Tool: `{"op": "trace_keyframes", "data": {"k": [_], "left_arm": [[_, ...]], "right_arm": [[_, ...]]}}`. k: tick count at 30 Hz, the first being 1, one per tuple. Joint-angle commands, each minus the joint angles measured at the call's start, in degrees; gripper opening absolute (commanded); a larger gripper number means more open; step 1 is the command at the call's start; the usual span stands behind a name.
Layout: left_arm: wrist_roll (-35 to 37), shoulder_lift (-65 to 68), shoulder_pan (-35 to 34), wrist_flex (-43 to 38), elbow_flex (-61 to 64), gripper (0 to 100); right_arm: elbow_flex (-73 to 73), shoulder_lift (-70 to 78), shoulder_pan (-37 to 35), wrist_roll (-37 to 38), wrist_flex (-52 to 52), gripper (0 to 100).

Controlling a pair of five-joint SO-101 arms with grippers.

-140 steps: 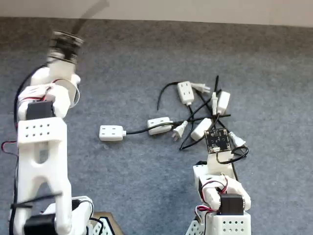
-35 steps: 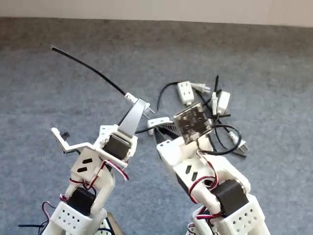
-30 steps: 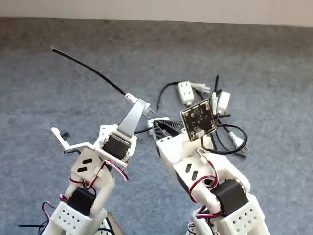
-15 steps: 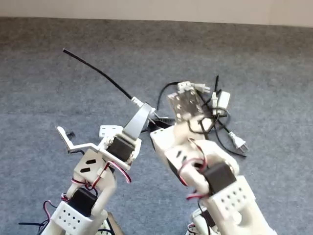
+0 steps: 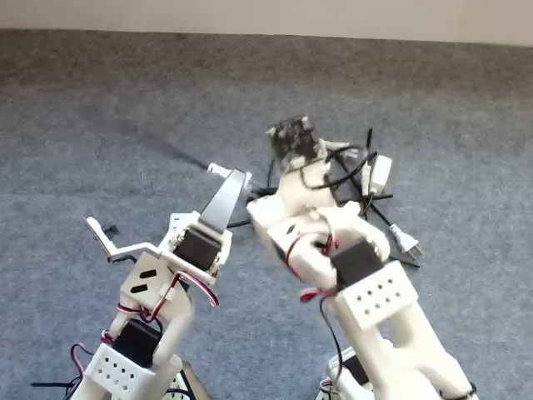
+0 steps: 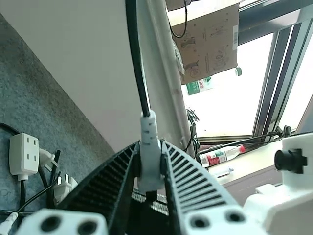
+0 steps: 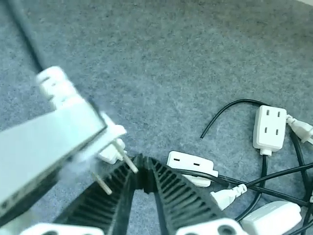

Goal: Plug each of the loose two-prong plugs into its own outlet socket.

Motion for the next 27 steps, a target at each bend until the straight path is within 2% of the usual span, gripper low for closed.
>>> {"op": "trace_keyframes", "data": {"k": [1, 8, 16, 27], "left_arm": [[0.26, -0.13, 1.19, 0.18, 1.1, 1], [0.26, -0.13, 1.19, 0.18, 1.1, 1], [0.18, 0.31, 3.82, 0.35, 1.1, 1], [0.18, -0.13, 3.74, 2.2, 1.1, 1]], "right_arm": [[-8.57, 3.74, 4.0, -0.53, -1.45, 0.7], [-14.73, 9.36, 4.26, -0.53, -1.19, 0.7], [-15.16, 9.36, 4.35, -0.26, -1.54, 0.7], [-14.73, 9.19, 4.88, -0.18, -1.19, 0.7]]}}
